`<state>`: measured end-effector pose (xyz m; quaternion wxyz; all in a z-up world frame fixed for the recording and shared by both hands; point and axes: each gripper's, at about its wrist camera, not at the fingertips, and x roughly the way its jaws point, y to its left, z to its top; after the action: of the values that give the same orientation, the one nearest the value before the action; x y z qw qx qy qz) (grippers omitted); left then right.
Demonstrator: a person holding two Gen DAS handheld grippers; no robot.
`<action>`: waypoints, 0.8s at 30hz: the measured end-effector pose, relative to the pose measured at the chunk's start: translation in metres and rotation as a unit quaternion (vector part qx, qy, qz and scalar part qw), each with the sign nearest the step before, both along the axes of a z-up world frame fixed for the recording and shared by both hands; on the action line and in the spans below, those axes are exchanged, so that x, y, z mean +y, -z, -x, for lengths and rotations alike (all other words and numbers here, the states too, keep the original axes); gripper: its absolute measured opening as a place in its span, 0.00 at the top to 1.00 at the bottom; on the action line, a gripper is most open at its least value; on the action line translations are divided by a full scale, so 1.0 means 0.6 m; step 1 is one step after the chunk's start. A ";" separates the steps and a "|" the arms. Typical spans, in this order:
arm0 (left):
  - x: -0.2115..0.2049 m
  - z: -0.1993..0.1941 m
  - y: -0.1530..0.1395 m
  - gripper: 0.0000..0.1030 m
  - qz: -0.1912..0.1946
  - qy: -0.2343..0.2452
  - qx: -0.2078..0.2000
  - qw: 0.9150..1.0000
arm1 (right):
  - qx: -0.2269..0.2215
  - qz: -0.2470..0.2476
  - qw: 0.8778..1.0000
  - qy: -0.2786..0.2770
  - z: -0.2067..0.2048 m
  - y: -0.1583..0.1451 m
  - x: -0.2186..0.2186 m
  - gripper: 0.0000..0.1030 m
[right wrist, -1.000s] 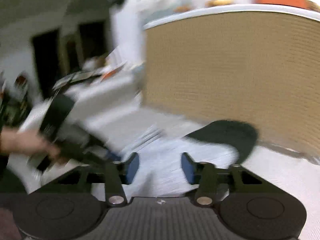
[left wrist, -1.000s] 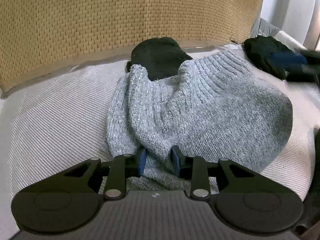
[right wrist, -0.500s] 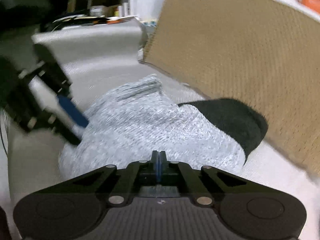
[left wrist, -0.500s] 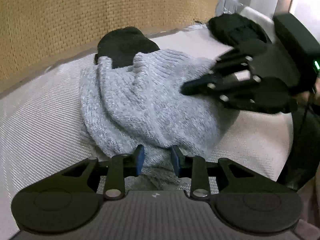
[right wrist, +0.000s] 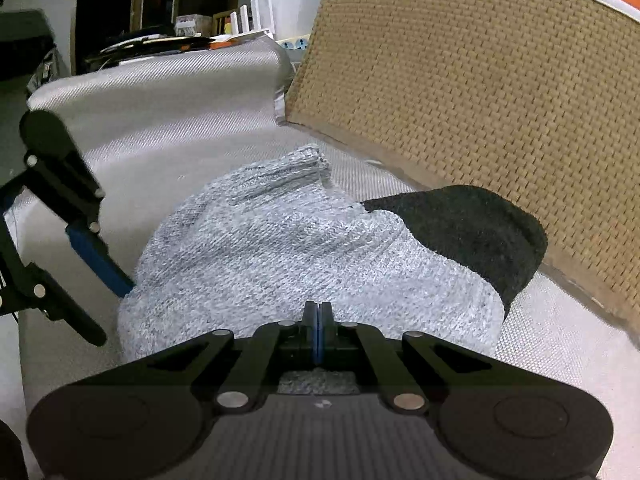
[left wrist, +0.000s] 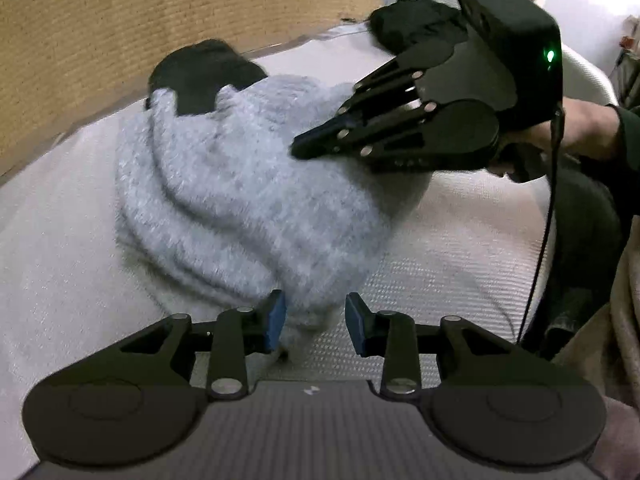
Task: Fold clothes
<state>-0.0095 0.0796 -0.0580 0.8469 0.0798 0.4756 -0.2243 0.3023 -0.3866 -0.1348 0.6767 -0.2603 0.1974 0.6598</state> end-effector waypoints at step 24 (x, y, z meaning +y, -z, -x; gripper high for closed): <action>0.000 -0.008 0.040 0.70 0.015 0.004 -0.001 1.000 | 0.026 -0.008 1.000 0.006 -0.009 0.001 -0.002 1.00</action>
<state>-0.0045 0.0798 -0.0820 0.8475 0.0693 0.4712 -0.2342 0.3075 -0.3878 -0.1357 0.6771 -0.2361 0.2110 0.6643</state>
